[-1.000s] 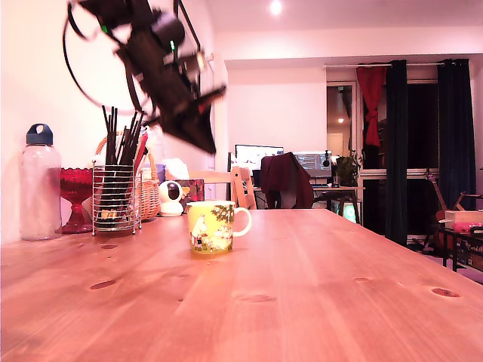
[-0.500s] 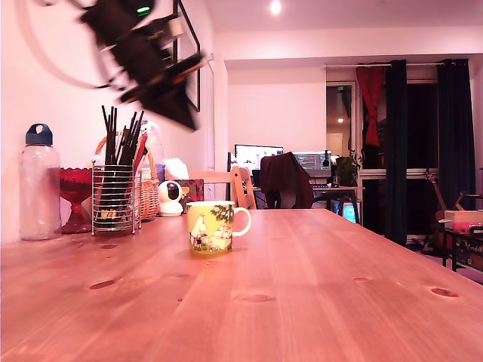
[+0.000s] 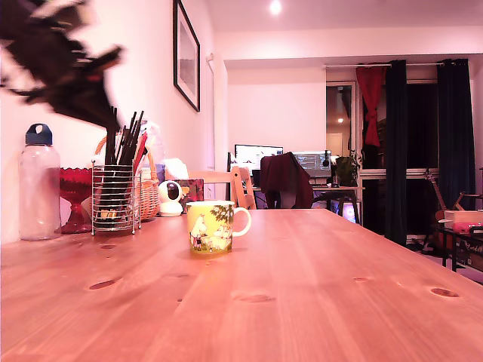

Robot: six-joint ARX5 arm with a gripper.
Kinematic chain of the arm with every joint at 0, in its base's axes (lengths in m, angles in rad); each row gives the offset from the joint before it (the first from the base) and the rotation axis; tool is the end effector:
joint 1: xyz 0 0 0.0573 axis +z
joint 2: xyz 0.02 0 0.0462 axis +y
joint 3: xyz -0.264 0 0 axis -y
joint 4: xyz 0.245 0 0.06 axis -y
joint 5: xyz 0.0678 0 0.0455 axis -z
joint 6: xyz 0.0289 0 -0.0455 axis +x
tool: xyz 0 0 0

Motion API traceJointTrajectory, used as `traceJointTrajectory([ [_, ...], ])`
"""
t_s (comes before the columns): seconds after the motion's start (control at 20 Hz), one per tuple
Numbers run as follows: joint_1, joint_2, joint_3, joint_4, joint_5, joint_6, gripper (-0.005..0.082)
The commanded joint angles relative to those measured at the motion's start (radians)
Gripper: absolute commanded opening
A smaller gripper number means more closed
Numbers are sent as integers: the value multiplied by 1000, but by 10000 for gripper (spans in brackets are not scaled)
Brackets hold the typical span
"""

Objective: Pick the coffee capsule and then drop it inside the coffee cup in front of you

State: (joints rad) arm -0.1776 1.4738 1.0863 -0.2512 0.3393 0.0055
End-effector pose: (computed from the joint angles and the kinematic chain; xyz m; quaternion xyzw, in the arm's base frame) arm 0.3135 -0.0660 0.2726 -0.0228 0.3123 -0.2435 0.9180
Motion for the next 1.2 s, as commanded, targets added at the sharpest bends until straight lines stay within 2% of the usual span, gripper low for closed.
traceJointTrajectory([
  [0.0,20,-32,-92,43,1,-7,-19],
  [0.2,61,-134,-271,143,0,-52,-19],
  [0.4,78,-235,-452,250,-13,-77,-19],
  [0.6,78,-340,-623,378,-79,-114,-19],
  [0.75,78,-411,-722,457,-108,-118,-19],
  [0.95,78,-499,-821,526,-113,-118,-19],
  [1.15,83,-605,-895,533,-138,-118,-19],
])
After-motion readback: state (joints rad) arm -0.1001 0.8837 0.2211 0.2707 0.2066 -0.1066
